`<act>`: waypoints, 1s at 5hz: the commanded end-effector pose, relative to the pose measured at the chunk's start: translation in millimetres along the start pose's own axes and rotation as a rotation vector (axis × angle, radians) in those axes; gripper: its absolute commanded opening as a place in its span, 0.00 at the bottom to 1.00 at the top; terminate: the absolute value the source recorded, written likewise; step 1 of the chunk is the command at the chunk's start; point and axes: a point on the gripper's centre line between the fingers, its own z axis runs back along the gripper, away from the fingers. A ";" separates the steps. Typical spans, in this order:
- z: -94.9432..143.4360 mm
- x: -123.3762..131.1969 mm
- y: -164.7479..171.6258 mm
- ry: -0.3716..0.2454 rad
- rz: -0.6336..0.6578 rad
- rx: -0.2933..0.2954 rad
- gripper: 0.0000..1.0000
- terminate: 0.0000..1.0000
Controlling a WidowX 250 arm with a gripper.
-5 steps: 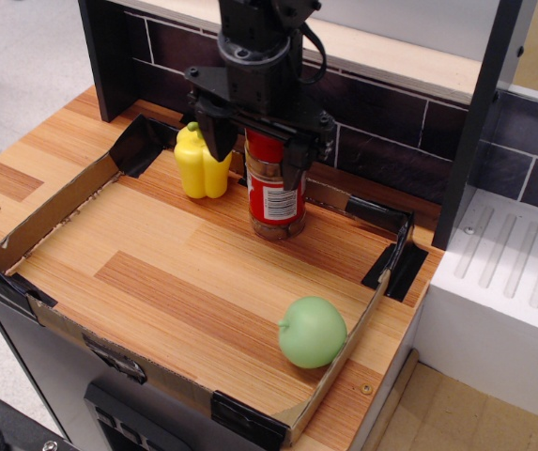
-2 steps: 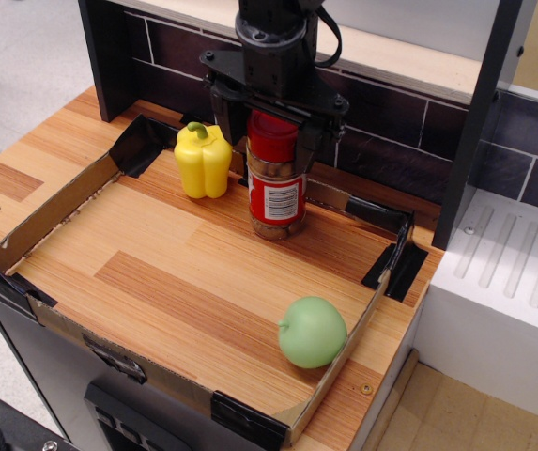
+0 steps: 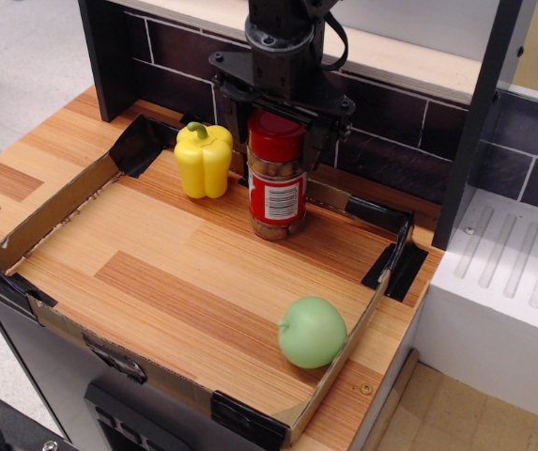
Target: Topple basil bottle
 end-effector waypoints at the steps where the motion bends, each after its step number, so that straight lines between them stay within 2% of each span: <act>1: 16.4 -0.7 -0.5 -0.116 -0.048 -0.096 0.00 0.00; 2: 19.8 -14.0 2.1 -0.189 -0.084 -0.175 0.00 0.00; 4: 17.9 -30.3 4.2 -0.372 -0.102 -0.252 0.00 0.00; 5: 14.0 -38.8 7.0 -0.414 -0.157 -0.318 0.00 0.00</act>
